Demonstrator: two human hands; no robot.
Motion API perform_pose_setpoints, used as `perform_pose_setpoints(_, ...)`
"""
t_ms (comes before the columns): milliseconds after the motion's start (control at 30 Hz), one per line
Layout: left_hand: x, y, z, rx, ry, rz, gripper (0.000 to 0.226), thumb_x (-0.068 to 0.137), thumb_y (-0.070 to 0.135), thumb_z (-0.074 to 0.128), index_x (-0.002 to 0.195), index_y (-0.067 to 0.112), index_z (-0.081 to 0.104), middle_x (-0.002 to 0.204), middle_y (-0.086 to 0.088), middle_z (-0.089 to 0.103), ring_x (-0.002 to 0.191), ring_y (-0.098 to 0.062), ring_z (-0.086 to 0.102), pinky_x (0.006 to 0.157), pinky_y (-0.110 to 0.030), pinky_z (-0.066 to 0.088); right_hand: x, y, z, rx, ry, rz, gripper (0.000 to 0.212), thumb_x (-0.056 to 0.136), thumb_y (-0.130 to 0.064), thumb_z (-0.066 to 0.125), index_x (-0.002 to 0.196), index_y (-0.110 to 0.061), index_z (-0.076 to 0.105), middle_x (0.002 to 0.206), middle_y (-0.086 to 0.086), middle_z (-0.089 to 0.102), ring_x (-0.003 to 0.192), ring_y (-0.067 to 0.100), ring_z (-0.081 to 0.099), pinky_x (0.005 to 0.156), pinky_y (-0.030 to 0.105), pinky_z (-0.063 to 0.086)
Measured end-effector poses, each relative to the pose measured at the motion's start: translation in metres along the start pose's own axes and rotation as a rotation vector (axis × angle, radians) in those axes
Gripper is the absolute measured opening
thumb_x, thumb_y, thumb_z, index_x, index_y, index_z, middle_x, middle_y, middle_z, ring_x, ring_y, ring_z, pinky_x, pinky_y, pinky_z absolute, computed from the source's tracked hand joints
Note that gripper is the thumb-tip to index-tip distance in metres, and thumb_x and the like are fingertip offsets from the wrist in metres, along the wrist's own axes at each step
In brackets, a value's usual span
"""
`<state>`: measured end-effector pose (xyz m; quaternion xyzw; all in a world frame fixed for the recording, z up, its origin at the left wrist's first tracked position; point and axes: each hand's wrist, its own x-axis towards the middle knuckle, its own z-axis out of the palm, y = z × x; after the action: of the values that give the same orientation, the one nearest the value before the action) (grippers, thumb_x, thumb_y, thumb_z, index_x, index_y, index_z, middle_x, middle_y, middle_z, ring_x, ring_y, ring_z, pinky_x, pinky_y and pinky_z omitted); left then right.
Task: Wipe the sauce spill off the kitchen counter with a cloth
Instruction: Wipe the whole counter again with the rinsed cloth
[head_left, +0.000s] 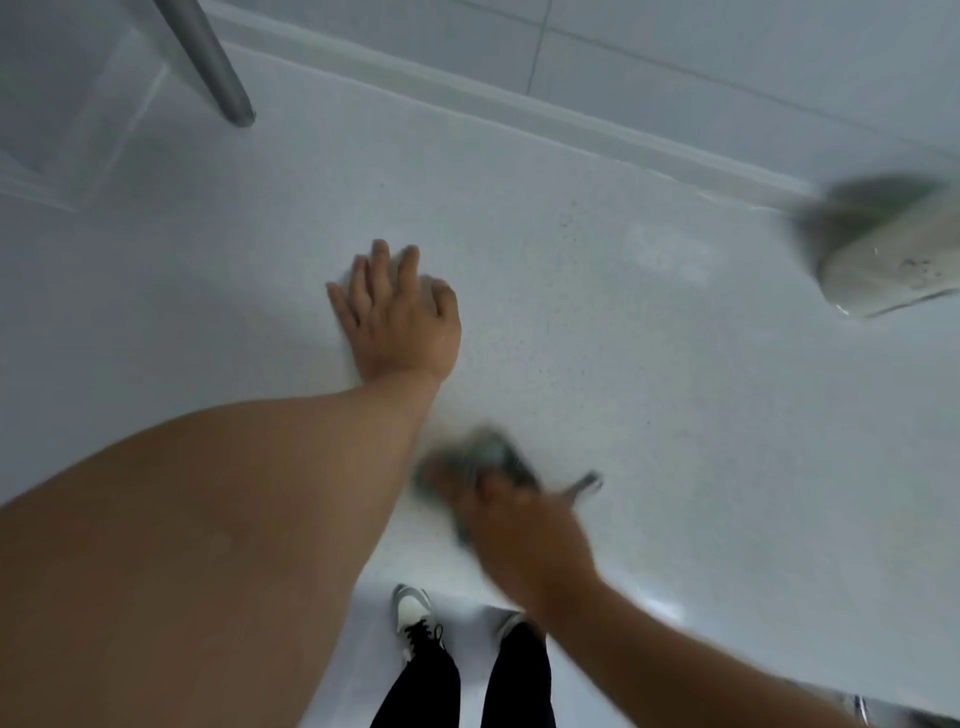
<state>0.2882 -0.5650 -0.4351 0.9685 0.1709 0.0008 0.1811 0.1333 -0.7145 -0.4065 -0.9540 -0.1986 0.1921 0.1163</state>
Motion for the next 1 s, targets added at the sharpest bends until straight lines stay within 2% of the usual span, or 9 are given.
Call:
perform_pose_setpoints(100,0.000,-0.001,0.001,0.008,-0.005,0.004,0.060,0.098,0.049,0.024,0.155,0.035,0.039,0.170,0.000,0.022,0.157,-0.023,0.014,0.126,-0.056,0.000,-0.032,-0.001,0.005,0.121,-0.241,-0.193,0.082,0.078,-0.035,0.047,0.157,-0.049,0.035,0.087,-0.008,0.064,0.042,0.019,0.059,0.035,0.032,0.047)
perform_pose_setpoints(200,0.001,-0.002,0.004,0.015,-0.018,-0.006,0.059,0.101,0.048,0.019,0.157,0.035,0.036,0.170,0.001,0.020,0.157,-0.024,0.013,0.127,-0.055,-0.001,0.009,0.028,-0.020,-0.041,-0.164,-0.410,0.069,0.088,-0.038,0.045,0.154,-0.055,0.037,0.098,-0.008,0.070,0.043,0.016,0.059,0.036,0.028,0.047)
perform_pose_setpoints(300,0.006,-0.001,0.004,0.000,-0.008,-0.026,0.058,0.104,0.046,0.014,0.158,0.036,0.034,0.170,0.003,0.021,0.157,-0.022,0.014,0.127,-0.051,0.000,0.072,0.052,-0.049,-0.231,-0.107,-0.396,0.063,0.099,-0.034,0.045,0.156,-0.059,0.030,0.118,-0.004,0.067,0.060,0.021,0.065,0.041,0.032,0.036)
perform_pose_setpoints(367,0.009,0.000,0.004,0.006,-0.010,-0.037,0.058,0.105,0.046,0.011,0.158,0.038,0.032,0.170,0.006,0.020,0.157,-0.019,0.012,0.128,-0.049,0.000,0.097,0.071,-0.062,-0.312,-0.109,-0.408,0.071,0.103,-0.030,0.046,0.157,-0.062,0.013,0.119,0.002,0.062,0.056,0.025,0.053,0.045,0.031,0.026)
perform_pose_setpoints(433,0.009,-0.001,0.003,0.008,-0.018,-0.041,0.057,0.105,0.046,0.011,0.158,0.039,0.031,0.170,0.008,0.019,0.157,-0.018,0.011,0.128,-0.048,0.000,0.103,0.083,-0.061,-0.369,-0.100,-0.454,0.076,0.098,-0.028,0.053,0.158,-0.060,0.018,0.113,0.001,0.065,0.049,0.021,0.046,0.043,0.029,0.031)
perform_pose_setpoints(500,0.009,-0.002,0.002,0.018,-0.016,-0.039,0.057,0.105,0.045,0.013,0.158,0.038,0.032,0.170,0.007,0.021,0.157,-0.019,0.014,0.128,-0.049,0.003,0.112,0.095,-0.064,-0.328,-0.058,-0.415,0.078,0.091,-0.033,0.068,0.156,-0.056,0.031,0.104,-0.001,0.070,0.043,0.019,0.053,0.037,0.029,0.042)
perform_pose_setpoints(600,0.008,-0.002,0.005,0.055,-0.015,-0.013,0.057,0.105,0.044,0.015,0.159,0.036,0.033,0.170,0.004,0.022,0.157,-0.022,0.017,0.128,-0.051,0.005,0.148,0.126,-0.086,-0.299,0.069,-0.208,0.086,0.088,-0.043,0.076,0.157,-0.056,0.026,0.097,-0.005,0.074,0.050,0.018,0.065,0.041,0.033,0.053)
perform_pose_setpoints(767,0.008,-0.001,0.011,0.127,-0.016,-0.018,0.060,0.103,0.051,0.021,0.159,0.034,0.031,0.169,0.002,0.024,0.156,-0.025,0.018,0.127,-0.055,0.009,0.258,0.159,-0.144,-0.265,0.154,0.068,0.066,0.098,-0.024,0.048,0.156,-0.051,0.030,0.102,0.008,0.069,0.067,0.026,0.047,0.056,0.038,0.043)
perform_pose_setpoints(1000,0.009,0.001,0.015,0.184,-0.002,-0.027,0.061,0.106,0.056,0.010,0.161,0.035,0.022,0.170,0.003,0.021,0.158,-0.021,0.013,0.127,-0.054,0.009,0.393,0.078,-0.150,-0.221,0.130,-0.099,0.060,0.103,-0.022,0.040,0.160,-0.040,0.033,0.120,0.018,0.064,0.091,0.039,0.062,0.069,0.042,0.044)
